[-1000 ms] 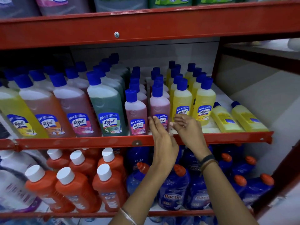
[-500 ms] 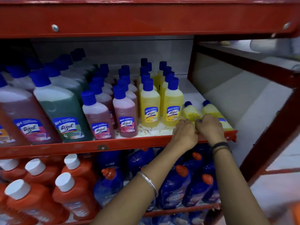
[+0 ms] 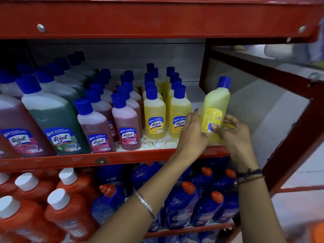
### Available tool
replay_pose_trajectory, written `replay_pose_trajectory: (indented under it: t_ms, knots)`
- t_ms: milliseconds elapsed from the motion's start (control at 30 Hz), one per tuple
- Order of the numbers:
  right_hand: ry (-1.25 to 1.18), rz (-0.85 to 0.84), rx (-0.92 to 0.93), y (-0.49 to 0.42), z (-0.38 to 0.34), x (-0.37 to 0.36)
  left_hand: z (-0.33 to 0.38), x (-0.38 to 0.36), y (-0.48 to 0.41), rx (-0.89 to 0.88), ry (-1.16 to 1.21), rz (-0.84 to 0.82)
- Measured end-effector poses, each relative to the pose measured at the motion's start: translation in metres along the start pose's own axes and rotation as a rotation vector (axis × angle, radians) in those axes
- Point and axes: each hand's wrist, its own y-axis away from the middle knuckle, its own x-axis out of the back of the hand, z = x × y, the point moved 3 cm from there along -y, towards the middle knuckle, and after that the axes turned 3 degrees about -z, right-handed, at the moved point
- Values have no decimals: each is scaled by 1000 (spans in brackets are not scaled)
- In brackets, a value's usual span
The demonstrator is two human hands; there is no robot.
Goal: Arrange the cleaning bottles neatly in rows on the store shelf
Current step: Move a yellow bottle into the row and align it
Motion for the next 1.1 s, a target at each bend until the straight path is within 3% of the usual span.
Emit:
replay_pose_trajectory:
  t_ms: [133, 367, 667, 833, 1100]
  knots:
    - [-53, -119, 113, 22, -17, -27, -8, 31, 25, -83, 39, 190]
    - [-11, -286, 211, 34, -16, -96, -52, 70, 58, 14, 79, 423]
    - [76, -280, 176, 35, 5, -122, -76, 67, 65, 85, -13, 370]
    - [123, -156, 173, 39, 1, -120, -79, 67, 63, 106, -71, 358]
    - [176, -167, 148, 55, 1, -134, -77, 67, 70, 31, 21, 413]
